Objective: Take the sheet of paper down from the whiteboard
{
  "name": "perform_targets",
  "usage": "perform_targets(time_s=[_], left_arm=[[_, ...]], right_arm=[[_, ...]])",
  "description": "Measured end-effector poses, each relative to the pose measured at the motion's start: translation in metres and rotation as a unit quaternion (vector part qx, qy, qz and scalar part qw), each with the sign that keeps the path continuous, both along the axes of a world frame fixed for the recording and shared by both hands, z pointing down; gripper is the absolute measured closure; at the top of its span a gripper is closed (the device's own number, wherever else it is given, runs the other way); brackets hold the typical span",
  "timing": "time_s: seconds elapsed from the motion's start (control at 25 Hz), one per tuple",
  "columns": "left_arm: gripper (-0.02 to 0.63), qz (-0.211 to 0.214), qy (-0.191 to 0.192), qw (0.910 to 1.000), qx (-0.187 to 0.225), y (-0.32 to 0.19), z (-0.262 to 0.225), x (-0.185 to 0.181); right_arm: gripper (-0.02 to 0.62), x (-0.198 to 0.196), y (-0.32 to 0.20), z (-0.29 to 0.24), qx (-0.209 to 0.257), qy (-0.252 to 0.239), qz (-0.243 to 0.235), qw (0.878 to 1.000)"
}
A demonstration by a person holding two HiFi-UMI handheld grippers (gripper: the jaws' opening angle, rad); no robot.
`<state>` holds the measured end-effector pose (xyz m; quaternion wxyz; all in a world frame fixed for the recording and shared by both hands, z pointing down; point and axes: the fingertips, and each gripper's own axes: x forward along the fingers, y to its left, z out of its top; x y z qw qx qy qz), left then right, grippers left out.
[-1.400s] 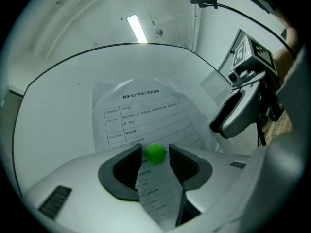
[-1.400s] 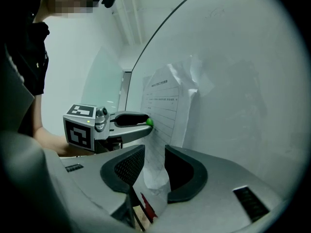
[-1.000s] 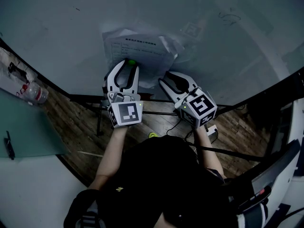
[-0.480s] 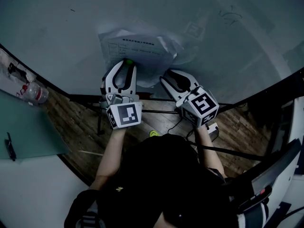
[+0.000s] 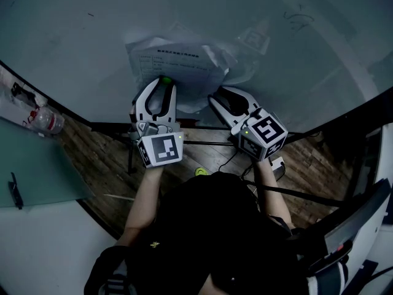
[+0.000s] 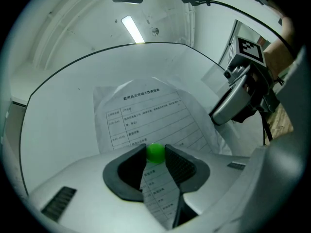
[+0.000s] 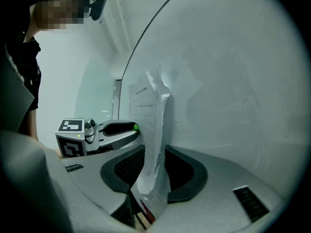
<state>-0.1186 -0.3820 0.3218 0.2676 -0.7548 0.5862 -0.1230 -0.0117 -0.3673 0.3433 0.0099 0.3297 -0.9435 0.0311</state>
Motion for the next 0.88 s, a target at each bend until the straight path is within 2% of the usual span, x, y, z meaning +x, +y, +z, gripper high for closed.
perform_targets(time_s=[0.32,0.6,0.76,0.88], left_arm=[[0.462,0.000,0.002,1.0000,-0.004,0.000,0.001,-0.001],[0.462,-0.001,0.001,1.0000,-0.005,0.000,0.001,-0.001],[0.462,-0.001,-0.001,1.0000,-0.007,0.000,0.000,-0.001],[0.462,0.000,-0.001,1.0000,-0.009,0.000,0.000,-0.001]], right_arm=[[0.456,-0.016,0.001,-0.008,0.012,-0.002,-0.033,0.999],[0.459,-0.021,0.001,-0.011,0.020,-0.004,-0.043,0.999],[0.506,-0.017,-0.001,-0.013,0.025,-0.002,-0.035,0.999],[0.566,-0.015,0.000,-0.015,0.028,-0.005,-0.034,0.999]])
